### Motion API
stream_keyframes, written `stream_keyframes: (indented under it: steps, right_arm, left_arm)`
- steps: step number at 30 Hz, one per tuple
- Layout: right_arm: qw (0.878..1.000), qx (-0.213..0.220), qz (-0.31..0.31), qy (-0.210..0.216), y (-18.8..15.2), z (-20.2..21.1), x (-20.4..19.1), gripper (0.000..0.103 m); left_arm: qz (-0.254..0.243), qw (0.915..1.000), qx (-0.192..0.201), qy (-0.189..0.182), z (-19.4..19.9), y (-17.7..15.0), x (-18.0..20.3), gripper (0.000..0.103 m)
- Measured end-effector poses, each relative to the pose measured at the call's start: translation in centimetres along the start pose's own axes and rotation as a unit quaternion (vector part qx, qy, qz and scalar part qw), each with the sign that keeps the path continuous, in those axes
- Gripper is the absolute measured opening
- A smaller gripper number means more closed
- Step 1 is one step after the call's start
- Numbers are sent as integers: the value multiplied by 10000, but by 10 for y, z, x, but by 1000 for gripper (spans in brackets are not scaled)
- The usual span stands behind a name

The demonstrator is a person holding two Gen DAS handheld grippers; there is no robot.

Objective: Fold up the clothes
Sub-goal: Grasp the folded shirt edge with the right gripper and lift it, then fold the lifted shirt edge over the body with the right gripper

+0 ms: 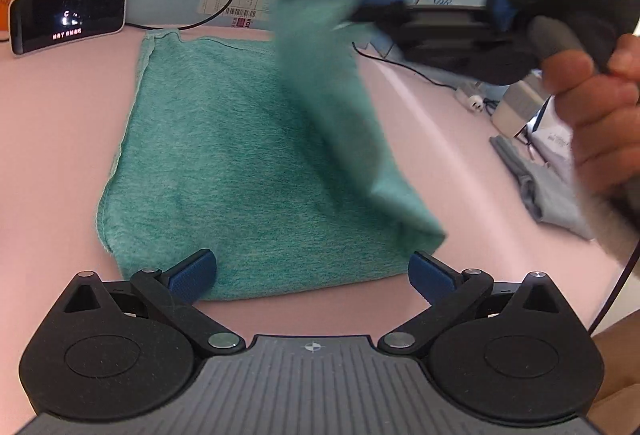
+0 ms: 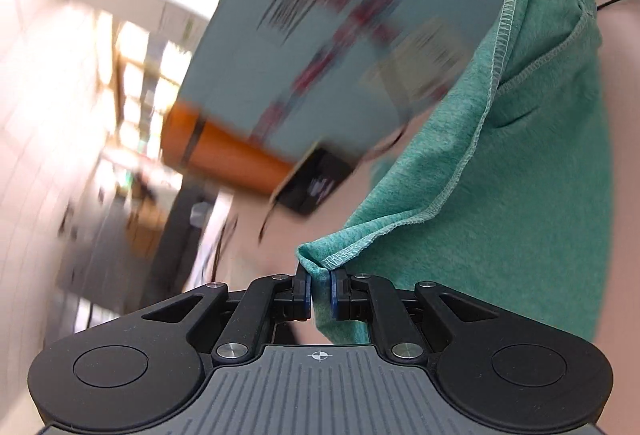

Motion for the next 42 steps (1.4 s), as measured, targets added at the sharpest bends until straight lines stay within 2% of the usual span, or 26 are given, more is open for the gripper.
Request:
stream_keyframes:
  steps: [4, 8, 11, 14, 15, 16, 18, 21, 25, 27, 31, 33, 34, 36, 38, 39, 42]
  right_arm:
    - [9925, -1018, 610, -308, -21, -60, -24, 10]
    - [9718, -1868, 1106, -924, -43, -104, -32, 11]
    - [9571, -2289, 1375, -1125, -57, -116, -36, 16]
    - [9522, -2432, 1453, -1142, -65, -115, -38, 37]
    - [9535, -2418, 1431, -1094, -65, -112, -38, 50]
    - [9549, -2373, 1433, -1064, -64, -108, -39, 59]
    - [9578, -2283, 1427, -1003, -62, -101, -40, 64]
    - [9661, -2041, 1266, -943, -46, -92, -37, 64]
    - [9819, -1298, 867, -1076, -17, -62, -17, 65]
    - [9863, -834, 578, -1299, 2, -46, 1, 65]
    - [9813, -331, 280, -1874, 35, -33, 34, 64]
    - [9810, -210, 79, -1926, 48, -36, 47, 65]
    - [9821, -136, -44, -1879, 53, -38, 52, 69]
    - [9830, 8, -209, -1823, 61, -41, 59, 74]
    - [9829, 88, -152, -1835, 65, -45, 60, 74]
    - [9824, 98, -100, -1865, 67, -48, 59, 72]
    - [9806, 25, -61, -1957, 68, -58, 57, 20]
  left_arm:
    - [68, 9997, 85, -225, 6, -6, -7, 103]
    - [41, 9994, 107, -328, 9, -8, -9, 103]
    - [54, 9991, 129, -402, 10, -8, -11, 103]
    - [30, 9989, 134, -442, 11, -8, -12, 103]
    - [30, 9989, 137, -453, 12, -8, -12, 103]
    - [43, 9988, 141, -470, 12, -8, -12, 103]
    - [87, 9985, 141, -518, 13, -6, -13, 103]
    - [136, 9982, 120, -575, 15, -5, -14, 103]
    - [227, 9980, 9, -598, 18, -2, -15, 103]
    - [274, 9978, -76, -599, 19, -1, -17, 103]
    - [384, 9973, -240, -584, 27, -3, -21, 103]
    - [433, 9973, -291, -519, 33, -3, -23, 103]
    - [447, 9976, -249, -468, 38, -2, -24, 103]
    - [472, 9982, -78, -356, 49, 1, -28, 103]
    - [467, 9987, 100, -193, 60, 5, -31, 103]
    - [434, 9989, 163, -36, 61, 9, -32, 103]
    - [331, 9982, 295, 402, 61, 18, -37, 103]
Point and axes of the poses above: each gripper's, at about its wrist camera, not at the fingertips, and z roughly against the way its jaws point, x to its right, y to its top, the point moved 6 cm from there along -z, roughly the way its jaws point, and after that the axes turned 12 degrees about -x, right-handed, at the moved point
